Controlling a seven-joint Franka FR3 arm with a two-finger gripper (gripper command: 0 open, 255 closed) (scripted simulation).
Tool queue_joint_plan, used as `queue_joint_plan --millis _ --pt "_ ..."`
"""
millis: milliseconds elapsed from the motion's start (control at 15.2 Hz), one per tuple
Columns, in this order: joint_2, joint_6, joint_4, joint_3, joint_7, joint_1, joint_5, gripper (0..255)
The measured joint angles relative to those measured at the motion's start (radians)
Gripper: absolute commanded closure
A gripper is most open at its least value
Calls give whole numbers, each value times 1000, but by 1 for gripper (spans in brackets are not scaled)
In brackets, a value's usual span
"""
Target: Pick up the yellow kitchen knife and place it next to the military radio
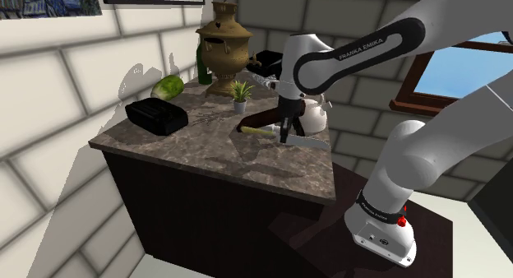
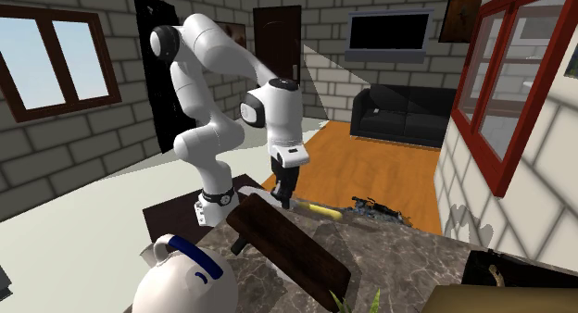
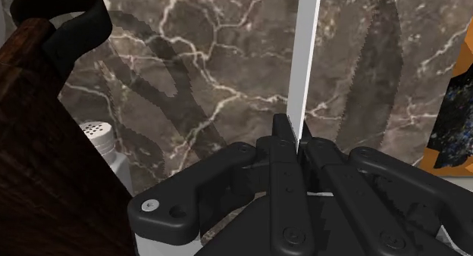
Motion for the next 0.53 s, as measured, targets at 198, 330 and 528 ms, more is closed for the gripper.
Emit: queue_joint_plan --millis 198,330,528 --pt "-25 -49 24 -2 1 -1 -3 255" --pt "-38 -81 43 -2 4 -1 -3 255" --pt "-53 -126 73 -5 4 -2 -6 255"
